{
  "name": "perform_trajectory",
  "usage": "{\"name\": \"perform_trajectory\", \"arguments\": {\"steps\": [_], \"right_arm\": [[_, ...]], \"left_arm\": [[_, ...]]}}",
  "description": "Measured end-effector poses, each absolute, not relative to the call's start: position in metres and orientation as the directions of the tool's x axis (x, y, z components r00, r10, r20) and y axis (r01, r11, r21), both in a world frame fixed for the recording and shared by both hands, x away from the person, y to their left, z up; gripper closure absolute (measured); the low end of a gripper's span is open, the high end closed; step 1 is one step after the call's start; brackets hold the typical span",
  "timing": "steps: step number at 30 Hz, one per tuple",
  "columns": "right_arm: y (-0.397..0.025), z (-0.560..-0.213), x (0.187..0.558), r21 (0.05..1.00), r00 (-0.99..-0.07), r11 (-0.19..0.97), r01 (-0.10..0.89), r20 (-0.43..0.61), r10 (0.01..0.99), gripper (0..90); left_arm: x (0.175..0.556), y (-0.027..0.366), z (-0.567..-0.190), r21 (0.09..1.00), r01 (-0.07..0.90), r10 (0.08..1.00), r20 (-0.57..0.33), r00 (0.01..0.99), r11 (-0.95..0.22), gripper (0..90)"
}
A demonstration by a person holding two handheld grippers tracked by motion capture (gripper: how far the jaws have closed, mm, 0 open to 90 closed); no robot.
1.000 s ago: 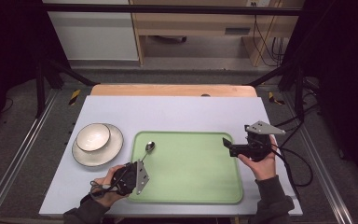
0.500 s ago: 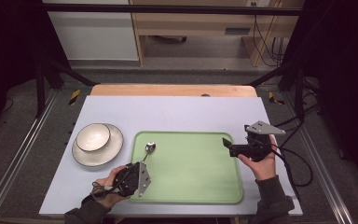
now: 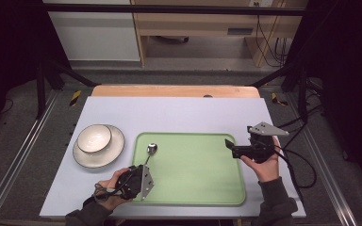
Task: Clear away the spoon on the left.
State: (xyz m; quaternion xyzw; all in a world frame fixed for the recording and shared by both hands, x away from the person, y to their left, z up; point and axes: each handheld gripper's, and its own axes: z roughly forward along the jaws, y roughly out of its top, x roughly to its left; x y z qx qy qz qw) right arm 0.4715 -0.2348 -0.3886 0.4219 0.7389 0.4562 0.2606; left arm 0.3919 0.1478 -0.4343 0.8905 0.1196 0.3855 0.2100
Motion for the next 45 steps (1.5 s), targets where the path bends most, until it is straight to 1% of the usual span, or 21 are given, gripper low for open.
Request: {"name": "perform_trajectory", "arguments": {"steps": [12,17,23,31,35,38,45], "right_arm": [[-0.2346,-0.3887,0.4715,0.893,-0.511,0.234,0.384,-0.005,0.859,3.2],[-0.2362,-0.3876,0.4710,0.895,-0.511,0.235,0.380,-0.009,0.859,3.2],[-0.2359,-0.3877,0.4710,0.895,-0.511,0.234,0.380,-0.008,0.859,3.2],[-0.2365,-0.3872,0.4708,0.894,-0.512,0.237,0.379,-0.010,0.859,3.2],[-0.2367,-0.3868,0.4706,0.897,-0.512,0.232,0.376,-0.008,0.859,3.2],[-0.2364,-0.3869,0.4706,0.896,-0.511,0.231,0.380,-0.005,0.859,3.2],[-0.2364,-0.3873,0.4708,0.895,-0.515,0.237,0.379,-0.009,0.857,3.1]], "left_arm": [[0.3925,0.1481,-0.4334,0.458,0.052,0.367,0.633,0.682,-0.888,79.2],[0.3926,0.1473,-0.4338,0.440,0.051,0.351,0.635,0.689,-0.897,76.4],[0.3927,0.1472,-0.4340,0.451,0.049,0.357,0.629,0.691,-0.891,73.2],[0.3936,0.1469,-0.4343,0.427,0.046,0.337,0.639,0.691,-0.903,62.6],[0.3947,0.1472,-0.4346,0.445,0.050,0.352,0.629,0.693,-0.894,57.9],[0.3952,0.1476,-0.4347,0.454,0.052,0.357,0.619,0.700,-0.889,54.8],[0.3959,0.1464,-0.4368,0.441,0.047,0.341,0.617,0.709,-0.896,49.6]]}}
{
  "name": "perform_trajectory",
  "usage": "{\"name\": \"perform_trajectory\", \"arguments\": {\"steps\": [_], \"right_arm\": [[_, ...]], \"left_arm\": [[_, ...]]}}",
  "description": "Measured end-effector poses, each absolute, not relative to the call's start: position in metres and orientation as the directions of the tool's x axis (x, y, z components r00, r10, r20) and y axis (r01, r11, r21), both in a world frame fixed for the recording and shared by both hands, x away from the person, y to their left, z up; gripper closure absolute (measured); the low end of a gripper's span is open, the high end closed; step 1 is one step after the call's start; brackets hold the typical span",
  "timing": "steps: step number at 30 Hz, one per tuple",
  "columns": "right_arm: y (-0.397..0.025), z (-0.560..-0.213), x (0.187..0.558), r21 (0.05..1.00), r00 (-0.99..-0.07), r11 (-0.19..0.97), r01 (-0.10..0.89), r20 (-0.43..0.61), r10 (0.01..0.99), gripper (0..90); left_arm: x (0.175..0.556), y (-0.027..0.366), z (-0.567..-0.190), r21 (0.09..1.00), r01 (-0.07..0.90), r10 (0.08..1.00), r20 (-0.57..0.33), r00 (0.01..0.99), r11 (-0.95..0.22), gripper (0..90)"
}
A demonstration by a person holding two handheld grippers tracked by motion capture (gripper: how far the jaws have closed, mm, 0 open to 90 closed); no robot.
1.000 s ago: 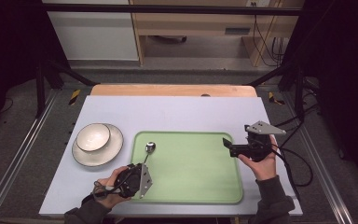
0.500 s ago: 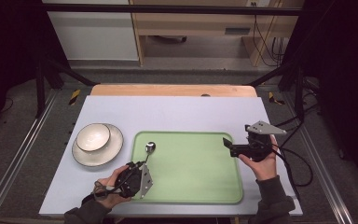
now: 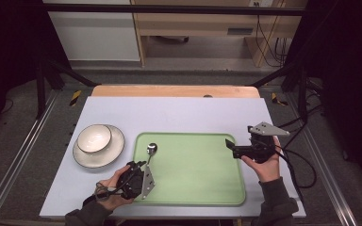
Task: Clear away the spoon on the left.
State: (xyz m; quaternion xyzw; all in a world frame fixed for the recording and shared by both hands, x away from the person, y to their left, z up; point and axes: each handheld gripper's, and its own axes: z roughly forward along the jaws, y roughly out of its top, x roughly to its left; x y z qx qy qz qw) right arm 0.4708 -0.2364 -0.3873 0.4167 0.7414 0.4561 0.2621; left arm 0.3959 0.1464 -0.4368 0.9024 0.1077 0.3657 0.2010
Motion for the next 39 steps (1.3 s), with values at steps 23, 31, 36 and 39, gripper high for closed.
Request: {"name": "perform_trajectory", "arguments": {"steps": [23,31,36,39], "right_arm": [[-0.2357,-0.3868,0.4704,0.894,-0.530,0.245,0.374,-0.011,0.848,2.8],[-0.2358,-0.3867,0.4703,0.894,-0.530,0.246,0.374,-0.011,0.848,2.8],[-0.2361,-0.3864,0.4702,0.896,-0.527,0.242,0.374,-0.010,0.850,2.7],[-0.2360,-0.3864,0.4703,0.896,-0.526,0.241,0.374,-0.010,0.851,2.7]], "left_arm": [[0.4010,0.1452,-0.4421,0.415,0.084,0.331,0.572,0.750,-0.906,35.1],[0.4034,0.1431,-0.4462,0.384,0.096,0.311,0.551,0.774,-0.918,26.4],[0.4039,0.1430,-0.4464,0.389,0.099,0.313,0.539,0.782,-0.916,22.7],[0.4046,0.1433,-0.4465,0.395,0.108,0.321,0.525,0.788,-0.912,20.6]]}}
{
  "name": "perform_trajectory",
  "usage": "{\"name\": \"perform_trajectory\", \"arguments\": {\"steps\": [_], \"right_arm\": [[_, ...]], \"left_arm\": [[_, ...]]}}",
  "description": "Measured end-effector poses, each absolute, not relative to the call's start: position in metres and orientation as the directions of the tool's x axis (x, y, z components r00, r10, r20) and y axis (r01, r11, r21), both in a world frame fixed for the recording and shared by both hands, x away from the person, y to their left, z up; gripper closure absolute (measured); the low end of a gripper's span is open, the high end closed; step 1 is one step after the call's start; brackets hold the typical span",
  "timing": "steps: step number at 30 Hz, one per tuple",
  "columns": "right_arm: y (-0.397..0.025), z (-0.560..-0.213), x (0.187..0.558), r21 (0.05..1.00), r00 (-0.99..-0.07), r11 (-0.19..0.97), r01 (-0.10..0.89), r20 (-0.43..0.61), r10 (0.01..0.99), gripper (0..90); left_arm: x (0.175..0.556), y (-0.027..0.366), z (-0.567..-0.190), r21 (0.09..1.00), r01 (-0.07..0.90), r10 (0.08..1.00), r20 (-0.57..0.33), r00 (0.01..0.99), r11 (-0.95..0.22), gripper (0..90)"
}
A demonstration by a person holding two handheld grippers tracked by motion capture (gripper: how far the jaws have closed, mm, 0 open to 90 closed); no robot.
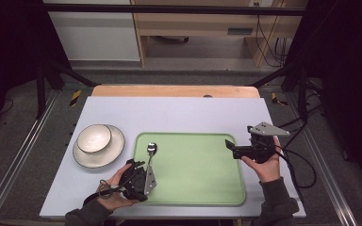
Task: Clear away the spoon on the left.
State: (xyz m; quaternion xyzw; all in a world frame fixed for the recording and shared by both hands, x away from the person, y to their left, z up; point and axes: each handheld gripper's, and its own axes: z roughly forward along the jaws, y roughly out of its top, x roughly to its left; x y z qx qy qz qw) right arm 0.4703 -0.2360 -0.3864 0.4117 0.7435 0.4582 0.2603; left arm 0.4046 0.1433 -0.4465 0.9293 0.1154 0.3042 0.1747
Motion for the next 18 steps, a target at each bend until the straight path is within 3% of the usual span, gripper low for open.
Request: {"name": "perform_trajectory", "arguments": {"steps": [10,18], "right_arm": [[-0.2359,-0.3868,0.4707,0.892,-0.526,0.245,0.380,-0.009,0.850,2.1],[-0.2361,-0.3865,0.4706,0.894,-0.523,0.239,0.380,-0.006,0.852,2.0]], "left_arm": [[0.4051,0.1424,-0.4473,0.386,0.121,0.319,0.503,0.803,-0.914,13.4],[0.4070,0.1492,-0.4396,0.439,0.143,0.367,0.481,0.796,-0.887,13.0]]}}
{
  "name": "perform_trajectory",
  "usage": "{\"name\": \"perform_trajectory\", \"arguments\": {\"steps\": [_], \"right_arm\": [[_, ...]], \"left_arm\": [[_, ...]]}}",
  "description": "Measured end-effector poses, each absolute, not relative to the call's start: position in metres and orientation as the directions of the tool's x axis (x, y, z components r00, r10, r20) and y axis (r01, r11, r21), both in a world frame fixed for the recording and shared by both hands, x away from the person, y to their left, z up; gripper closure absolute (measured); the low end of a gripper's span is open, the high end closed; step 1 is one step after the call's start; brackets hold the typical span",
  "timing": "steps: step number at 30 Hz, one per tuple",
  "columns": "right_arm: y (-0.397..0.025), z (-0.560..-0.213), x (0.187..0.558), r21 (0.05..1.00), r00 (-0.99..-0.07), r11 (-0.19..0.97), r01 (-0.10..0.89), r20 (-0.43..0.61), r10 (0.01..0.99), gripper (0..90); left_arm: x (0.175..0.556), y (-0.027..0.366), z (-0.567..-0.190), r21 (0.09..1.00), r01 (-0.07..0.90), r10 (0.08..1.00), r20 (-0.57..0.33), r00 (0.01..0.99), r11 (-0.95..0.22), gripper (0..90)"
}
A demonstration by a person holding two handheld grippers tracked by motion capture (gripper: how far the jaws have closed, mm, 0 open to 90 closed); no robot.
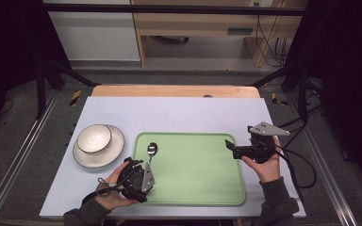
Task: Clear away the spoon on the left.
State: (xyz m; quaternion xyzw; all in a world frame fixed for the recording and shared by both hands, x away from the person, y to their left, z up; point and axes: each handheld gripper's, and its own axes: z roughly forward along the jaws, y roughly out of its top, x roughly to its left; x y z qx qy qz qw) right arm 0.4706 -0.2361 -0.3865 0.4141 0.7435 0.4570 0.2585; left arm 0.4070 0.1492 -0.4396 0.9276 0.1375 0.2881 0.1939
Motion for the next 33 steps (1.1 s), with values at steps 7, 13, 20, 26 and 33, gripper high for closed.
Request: {"name": "perform_trajectory", "arguments": {"steps": [7,13,20,26,33], "right_arm": [[-0.236,-0.386,0.470,0.895,-0.524,0.240,0.376,-0.009,0.852,2.0],[-0.237,-0.386,0.470,0.896,-0.525,0.240,0.373,-0.009,0.851,2.0],[-0.237,-0.385,0.469,0.898,-0.521,0.233,0.373,-0.005,0.853,2.0],[-0.239,-0.384,0.469,0.898,-0.521,0.236,0.372,-0.008,0.854,2.0],[-0.240,-0.383,0.469,0.900,-0.517,0.231,0.369,-0.007,0.856,2.0]], "left_arm": [[0.410,0.158,-0.432,0.513,0.175,0.434,0.444,0.784,-0.841,13.6],[0.413,0.168,-0.427,0.579,0.208,0.492,0.392,0.777,-0.789,14.4],[0.416,0.181,-0.419,0.670,0.235,0.562,0.324,0.761,-0.704,14.7],[0.417,0.197,-0.410,0.772,0.255,0.657,0.262,0.707,-0.582,15.1],[0.417,0.213,-0.405,0.840,0.263,0.721,0.200,0.664,-0.475,15.6]]}}
